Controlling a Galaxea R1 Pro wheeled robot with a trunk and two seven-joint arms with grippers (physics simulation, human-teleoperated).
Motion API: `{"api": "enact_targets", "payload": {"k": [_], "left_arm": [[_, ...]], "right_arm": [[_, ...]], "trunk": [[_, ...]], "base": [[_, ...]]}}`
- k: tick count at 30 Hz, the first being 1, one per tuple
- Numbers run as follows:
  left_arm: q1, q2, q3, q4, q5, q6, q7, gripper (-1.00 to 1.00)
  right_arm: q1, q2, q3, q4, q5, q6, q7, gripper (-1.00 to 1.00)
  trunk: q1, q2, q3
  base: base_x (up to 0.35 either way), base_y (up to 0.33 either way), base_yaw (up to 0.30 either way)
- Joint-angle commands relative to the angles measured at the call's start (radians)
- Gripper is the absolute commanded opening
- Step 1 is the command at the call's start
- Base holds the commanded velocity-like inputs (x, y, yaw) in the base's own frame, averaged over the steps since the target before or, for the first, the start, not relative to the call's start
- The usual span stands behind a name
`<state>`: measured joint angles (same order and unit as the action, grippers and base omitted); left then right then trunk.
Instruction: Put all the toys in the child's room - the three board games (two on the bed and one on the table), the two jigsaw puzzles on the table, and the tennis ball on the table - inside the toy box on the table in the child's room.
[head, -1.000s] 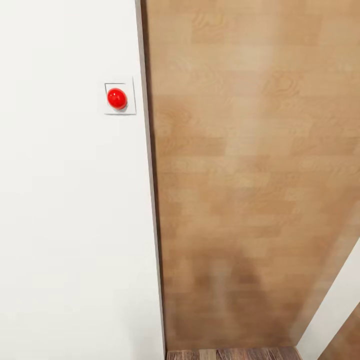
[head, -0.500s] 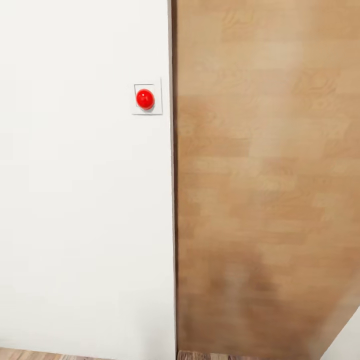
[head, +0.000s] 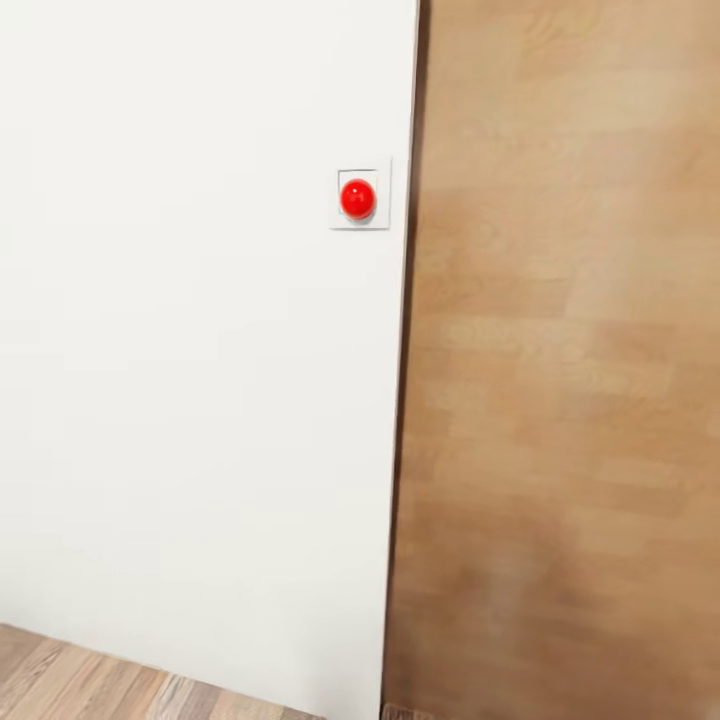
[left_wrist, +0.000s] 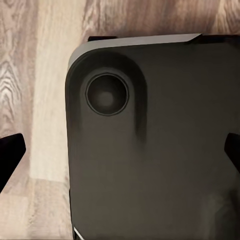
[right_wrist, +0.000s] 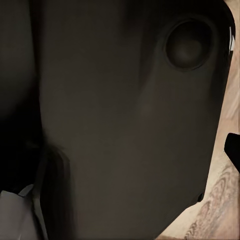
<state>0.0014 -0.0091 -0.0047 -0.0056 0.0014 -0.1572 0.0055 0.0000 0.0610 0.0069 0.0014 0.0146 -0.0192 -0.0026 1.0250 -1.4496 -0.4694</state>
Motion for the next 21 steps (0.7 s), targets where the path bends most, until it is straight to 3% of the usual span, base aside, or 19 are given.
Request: {"api": "enact_targets", "payload": {"k": [1, 8, 15, 21], "left_arm": [[0.0, 0.0, 0.0, -0.001, 0.0, -0.002, 0.001, 1.0], [0.0, 0.0, 0.0, -0.001, 0.0, -0.002, 0.001, 1.0], [0.0, 0.0, 0.0, -0.001, 0.0, -0.002, 0.001, 1.0], [0.0, 0.0, 0.0, -0.001, 0.0, -0.002, 0.001, 1.0]], "right_arm": [[0.0, 0.0, 0.0, 0.0, 0.001, -0.013, 0.0, 1.0], [0.0, -0.001, -0.001, 0.0, -0.002, -0.083, 0.001, 1.0], [0.0, -0.001, -0.001, 0.0, -0.005, -0.101, 0.0, 1.0], [0.0, -0.003, -0.005, 0.0, -0.015, -0.103, 0.0, 1.0]], "trunk": [[0.0, 0.0, -0.001], [0.0, 0.0, -0.001], [0.0, 0.0, -0.001], [0.0, 0.0, -0.001]], "base": [[0.0, 0.0, 0.273], [0.0, 0.0, 0.273], [0.0, 0.0, 0.271], [0.0, 0.0, 0.109]]}}
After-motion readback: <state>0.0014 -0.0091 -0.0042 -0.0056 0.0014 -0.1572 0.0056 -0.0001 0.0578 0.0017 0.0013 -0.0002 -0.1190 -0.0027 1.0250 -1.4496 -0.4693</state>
